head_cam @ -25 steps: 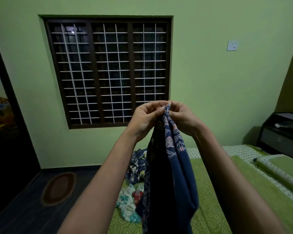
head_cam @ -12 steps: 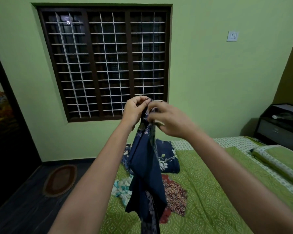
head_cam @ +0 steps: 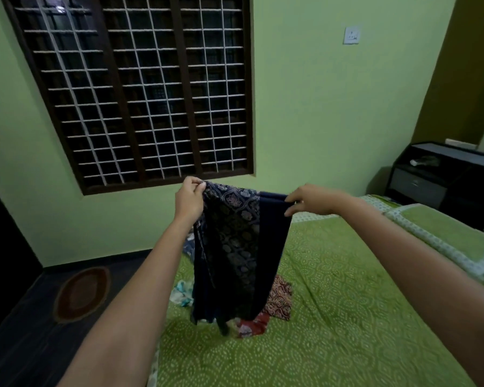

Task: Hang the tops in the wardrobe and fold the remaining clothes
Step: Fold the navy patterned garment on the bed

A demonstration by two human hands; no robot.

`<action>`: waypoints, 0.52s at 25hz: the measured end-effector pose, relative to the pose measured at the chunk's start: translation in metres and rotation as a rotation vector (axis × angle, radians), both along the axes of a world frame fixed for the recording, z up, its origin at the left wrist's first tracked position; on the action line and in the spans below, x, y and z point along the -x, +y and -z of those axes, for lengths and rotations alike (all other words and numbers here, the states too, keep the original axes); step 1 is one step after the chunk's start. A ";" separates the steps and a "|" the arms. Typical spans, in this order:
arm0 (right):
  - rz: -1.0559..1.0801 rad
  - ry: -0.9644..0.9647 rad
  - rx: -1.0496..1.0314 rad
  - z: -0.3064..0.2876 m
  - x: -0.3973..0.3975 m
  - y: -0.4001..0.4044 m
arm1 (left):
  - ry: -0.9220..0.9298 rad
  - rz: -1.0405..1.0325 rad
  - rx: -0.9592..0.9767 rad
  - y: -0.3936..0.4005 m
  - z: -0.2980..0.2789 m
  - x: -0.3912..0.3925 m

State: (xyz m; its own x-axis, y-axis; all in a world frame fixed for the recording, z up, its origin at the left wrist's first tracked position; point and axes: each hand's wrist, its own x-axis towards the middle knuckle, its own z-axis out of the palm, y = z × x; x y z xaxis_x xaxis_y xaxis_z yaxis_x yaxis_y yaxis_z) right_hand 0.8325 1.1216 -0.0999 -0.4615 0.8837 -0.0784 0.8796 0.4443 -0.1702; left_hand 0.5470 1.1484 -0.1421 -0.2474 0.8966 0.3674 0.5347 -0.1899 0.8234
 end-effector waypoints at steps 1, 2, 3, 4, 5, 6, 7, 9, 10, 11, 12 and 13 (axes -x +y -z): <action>0.012 0.035 -0.054 -0.009 -0.011 -0.006 | -0.014 0.020 -0.024 -0.005 -0.004 -0.007; 0.021 0.062 -0.151 -0.022 -0.022 -0.014 | -0.021 0.030 -0.074 -0.010 -0.012 -0.012; 0.048 0.111 -0.301 -0.034 -0.034 -0.026 | -0.024 0.040 -0.140 -0.014 -0.021 -0.020; 0.098 0.175 -0.457 -0.043 -0.049 -0.038 | -0.037 0.050 -0.206 -0.018 -0.030 -0.031; 0.146 0.216 -0.566 -0.048 -0.064 -0.048 | -0.046 0.063 -0.237 -0.021 -0.033 -0.043; 0.206 0.180 -0.554 -0.048 -0.077 -0.061 | -0.023 0.075 -0.219 -0.027 -0.028 -0.058; 0.259 0.072 -0.445 -0.041 -0.090 -0.072 | 0.030 0.090 -0.156 -0.033 -0.016 -0.075; 0.335 -0.130 -0.202 -0.020 -0.120 -0.094 | 0.110 0.145 -0.018 -0.051 0.010 -0.110; 0.353 -0.162 -0.218 -0.014 -0.136 -0.108 | 0.103 0.167 -0.003 -0.061 0.018 -0.127; 0.368 -0.136 -0.328 -0.012 -0.151 -0.123 | 0.066 0.181 -0.029 -0.071 0.020 -0.143; 0.405 -0.082 -0.417 -0.012 -0.169 -0.138 | 0.026 0.191 -0.065 -0.081 0.018 -0.160; 0.440 -0.054 -0.444 -0.009 -0.186 -0.150 | 0.010 0.200 -0.076 -0.088 0.017 -0.175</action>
